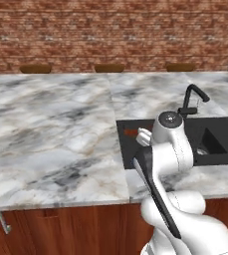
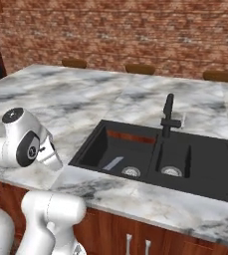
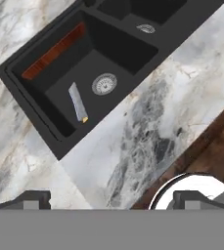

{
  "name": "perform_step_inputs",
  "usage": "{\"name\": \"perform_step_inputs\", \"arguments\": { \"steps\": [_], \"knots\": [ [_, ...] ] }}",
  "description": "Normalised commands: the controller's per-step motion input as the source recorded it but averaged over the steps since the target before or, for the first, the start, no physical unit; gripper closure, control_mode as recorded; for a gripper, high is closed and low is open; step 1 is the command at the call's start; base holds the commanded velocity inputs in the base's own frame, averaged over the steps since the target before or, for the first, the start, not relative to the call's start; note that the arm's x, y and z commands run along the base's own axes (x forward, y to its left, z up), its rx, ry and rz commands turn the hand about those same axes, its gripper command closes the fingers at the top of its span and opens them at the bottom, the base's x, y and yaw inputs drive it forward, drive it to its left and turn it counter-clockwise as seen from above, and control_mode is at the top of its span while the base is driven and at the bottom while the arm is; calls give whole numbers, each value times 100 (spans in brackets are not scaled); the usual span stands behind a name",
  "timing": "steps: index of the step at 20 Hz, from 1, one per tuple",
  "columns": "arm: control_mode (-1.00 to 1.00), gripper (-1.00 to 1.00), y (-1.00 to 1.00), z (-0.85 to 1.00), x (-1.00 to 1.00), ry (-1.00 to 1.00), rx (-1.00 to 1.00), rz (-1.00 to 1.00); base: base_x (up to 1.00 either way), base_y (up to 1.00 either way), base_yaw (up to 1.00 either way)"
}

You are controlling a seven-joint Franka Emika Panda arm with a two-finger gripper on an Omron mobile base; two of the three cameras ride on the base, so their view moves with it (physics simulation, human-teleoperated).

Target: Move the cutting board and knife to the sink. Then move spray from the cabinet to the counter.

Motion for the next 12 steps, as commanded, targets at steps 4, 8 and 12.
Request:
{"name": "perform_step_inputs", "arguments": {
  "steps": [4, 8, 12],
  "knots": [
    [100, -100, 0, 0, 0, 0, 0, 0, -53, 0, 83],
    [100, -100, 0, 0, 0, 0, 0, 0, -30, 0, 88],
    [100, -100, 0, 0, 0, 0, 0, 0, -7, 0, 95]
  ]
}}
